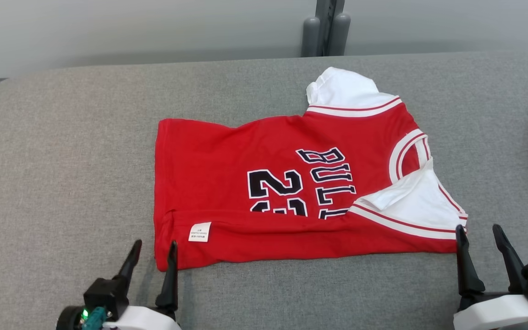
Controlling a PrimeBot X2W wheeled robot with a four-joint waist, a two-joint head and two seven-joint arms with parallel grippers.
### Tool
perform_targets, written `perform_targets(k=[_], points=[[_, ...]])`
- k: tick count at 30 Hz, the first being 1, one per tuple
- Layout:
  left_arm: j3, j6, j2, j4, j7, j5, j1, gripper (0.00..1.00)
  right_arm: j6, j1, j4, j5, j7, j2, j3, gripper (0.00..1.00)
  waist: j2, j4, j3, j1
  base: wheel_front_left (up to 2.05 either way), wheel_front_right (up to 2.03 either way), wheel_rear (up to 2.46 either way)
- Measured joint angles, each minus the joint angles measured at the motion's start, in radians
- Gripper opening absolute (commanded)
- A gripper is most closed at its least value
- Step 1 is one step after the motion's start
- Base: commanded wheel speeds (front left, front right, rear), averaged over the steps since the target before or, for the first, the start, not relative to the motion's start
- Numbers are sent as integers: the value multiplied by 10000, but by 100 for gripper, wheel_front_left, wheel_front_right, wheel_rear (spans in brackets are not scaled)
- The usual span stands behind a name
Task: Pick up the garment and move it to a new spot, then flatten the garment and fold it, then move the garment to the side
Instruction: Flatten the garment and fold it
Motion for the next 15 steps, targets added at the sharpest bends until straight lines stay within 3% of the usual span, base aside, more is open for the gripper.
perform_targets(k=[15], points=[[-219,-708,-301,1998,639,-767,-983,100,0,-1813,3444,941,-2,-173,242,100,0,67,747,0,0,0,0]])
